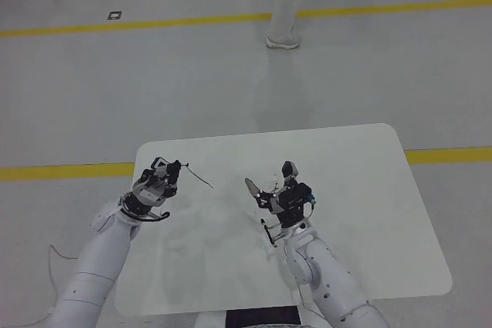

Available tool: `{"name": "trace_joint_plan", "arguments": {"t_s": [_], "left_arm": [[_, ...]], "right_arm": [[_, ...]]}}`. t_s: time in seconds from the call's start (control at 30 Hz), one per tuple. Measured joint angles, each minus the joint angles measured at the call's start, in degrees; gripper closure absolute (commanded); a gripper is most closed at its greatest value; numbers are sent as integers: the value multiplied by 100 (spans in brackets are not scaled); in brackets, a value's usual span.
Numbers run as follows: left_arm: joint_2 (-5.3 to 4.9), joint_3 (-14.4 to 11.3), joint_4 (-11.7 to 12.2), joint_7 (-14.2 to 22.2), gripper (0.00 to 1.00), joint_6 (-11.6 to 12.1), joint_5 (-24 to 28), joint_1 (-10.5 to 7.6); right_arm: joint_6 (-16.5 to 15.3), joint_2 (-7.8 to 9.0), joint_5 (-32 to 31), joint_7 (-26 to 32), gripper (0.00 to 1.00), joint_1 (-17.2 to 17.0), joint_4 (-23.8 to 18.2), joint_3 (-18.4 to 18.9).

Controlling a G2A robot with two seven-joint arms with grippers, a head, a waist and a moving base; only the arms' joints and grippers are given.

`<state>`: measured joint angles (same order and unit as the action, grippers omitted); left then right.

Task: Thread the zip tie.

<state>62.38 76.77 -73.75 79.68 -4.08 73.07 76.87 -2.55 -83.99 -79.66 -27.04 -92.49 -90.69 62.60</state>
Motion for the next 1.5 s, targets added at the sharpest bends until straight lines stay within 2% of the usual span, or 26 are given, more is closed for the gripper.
{"name": "trace_joint_plan", "arguments": {"t_s": [0.17,0.27,0.4,1.5], "left_arm": [[-15,-25,-324,-4,100,46,-94,231],[-19,-24,-501,-4,100,63,-28,370],[-36,7,-651,-4,100,25,-10,517],[-37,9,-655,-4,100,21,-13,521]], "right_arm": [[-131,92,-56,-313,0,-459,-447,240],[-195,127,-124,-518,0,-704,-620,255],[-208,137,-156,-564,0,-769,-650,249],[-206,136,-153,-560,0,-765,-647,249]]}}
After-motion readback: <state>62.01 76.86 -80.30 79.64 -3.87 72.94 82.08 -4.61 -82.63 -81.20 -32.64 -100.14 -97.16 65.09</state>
